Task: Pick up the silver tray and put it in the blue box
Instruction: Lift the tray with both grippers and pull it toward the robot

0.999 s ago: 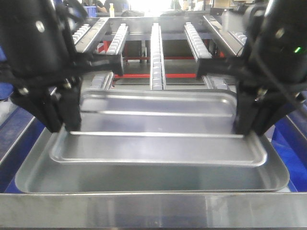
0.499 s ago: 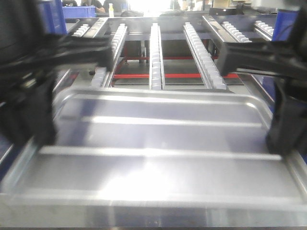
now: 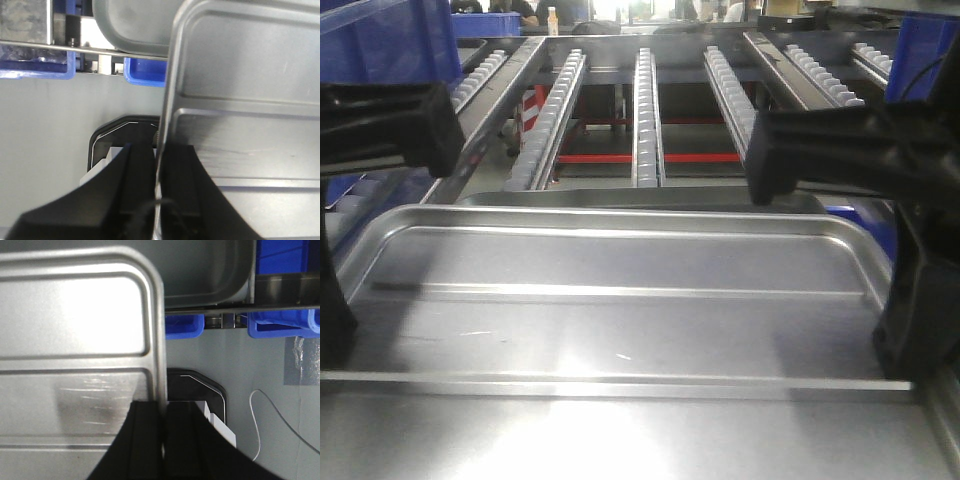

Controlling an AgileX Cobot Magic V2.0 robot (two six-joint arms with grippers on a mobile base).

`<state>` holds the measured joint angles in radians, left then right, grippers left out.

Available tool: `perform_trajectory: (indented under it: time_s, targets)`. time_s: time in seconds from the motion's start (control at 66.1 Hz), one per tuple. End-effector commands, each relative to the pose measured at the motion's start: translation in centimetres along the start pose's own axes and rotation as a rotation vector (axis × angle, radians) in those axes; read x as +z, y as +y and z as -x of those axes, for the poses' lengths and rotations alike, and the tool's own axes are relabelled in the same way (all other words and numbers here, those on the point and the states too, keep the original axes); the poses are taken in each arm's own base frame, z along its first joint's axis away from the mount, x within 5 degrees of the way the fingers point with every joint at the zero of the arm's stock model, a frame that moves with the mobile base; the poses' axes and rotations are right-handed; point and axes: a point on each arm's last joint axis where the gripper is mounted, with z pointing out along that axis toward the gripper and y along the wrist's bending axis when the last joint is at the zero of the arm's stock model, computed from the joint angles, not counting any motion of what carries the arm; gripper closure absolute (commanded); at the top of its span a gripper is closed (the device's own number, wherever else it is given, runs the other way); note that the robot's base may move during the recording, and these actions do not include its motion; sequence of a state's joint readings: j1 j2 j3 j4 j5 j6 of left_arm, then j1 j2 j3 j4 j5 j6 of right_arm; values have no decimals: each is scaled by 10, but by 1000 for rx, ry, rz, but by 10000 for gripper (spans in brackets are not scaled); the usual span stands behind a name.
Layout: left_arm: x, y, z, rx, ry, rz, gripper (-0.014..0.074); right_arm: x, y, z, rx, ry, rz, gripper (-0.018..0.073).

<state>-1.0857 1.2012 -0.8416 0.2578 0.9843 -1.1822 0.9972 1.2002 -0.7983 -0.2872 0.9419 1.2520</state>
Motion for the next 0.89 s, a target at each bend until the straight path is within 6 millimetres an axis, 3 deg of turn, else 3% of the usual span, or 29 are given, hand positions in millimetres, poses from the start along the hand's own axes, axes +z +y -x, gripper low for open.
perform_trajectory:
  time_s: [0.0, 0.878]
  targets:
    - [-12, -3, 3, -17, -35, -57, 605, -11, 0, 7, -10, -58, 26, 498]
    - [-15, -3, -6, 78, -51, 18, 605, -11, 0, 5, -43, -42, 24, 499]
